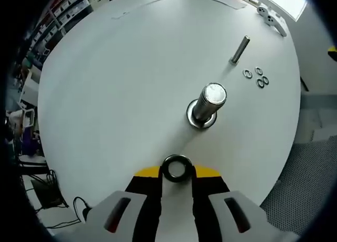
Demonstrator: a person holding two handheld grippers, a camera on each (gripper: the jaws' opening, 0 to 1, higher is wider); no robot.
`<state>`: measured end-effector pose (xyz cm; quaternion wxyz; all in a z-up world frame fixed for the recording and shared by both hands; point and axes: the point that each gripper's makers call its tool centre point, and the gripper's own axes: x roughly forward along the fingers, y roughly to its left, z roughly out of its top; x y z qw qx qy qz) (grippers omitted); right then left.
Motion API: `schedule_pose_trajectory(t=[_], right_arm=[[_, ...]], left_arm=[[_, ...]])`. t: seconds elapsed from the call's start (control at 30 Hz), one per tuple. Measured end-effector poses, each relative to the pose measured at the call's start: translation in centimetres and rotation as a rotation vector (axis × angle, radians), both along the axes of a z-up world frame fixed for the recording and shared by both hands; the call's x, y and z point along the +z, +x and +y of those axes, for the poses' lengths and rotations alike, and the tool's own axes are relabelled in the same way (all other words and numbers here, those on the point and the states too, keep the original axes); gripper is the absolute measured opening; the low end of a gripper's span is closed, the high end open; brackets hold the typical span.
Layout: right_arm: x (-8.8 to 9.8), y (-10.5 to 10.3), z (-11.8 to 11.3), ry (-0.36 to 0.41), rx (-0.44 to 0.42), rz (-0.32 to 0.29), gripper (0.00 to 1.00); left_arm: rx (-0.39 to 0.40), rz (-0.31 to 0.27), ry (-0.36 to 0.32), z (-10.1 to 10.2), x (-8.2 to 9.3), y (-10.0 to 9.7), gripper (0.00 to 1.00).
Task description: Place the washer onto the threaded stud by aligning its center hole with the stud, sliding it down to the base, and recovering from edge contact or off-axis alignment until the washer reaches the visible bottom stop.
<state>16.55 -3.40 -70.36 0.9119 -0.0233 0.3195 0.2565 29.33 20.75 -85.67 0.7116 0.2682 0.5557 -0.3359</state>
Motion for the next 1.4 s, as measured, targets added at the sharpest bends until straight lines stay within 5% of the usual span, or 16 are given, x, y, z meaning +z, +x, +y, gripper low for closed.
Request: schedule_pose_trajectory(t=[0.47,1.1,1.4], right_arm=[[0.0,0.0,0.1,0.001,0.003,0.002,0.36],[0.2,0.0,0.2,0.011,0.008,-0.006,0.36],[0.3,0.0,0.3,0.017,0.006,-0.012,0.36]], left_arm=[[-0.041,-0.031,-0.019,-0.4,2.2,0.8,0.19],[-0.099,-0.081,-0.069,-3.0,7.0,2.1,0.19],[-0.150,-0.078,-0.066,-4.6,7.9,2.2,0.19]])
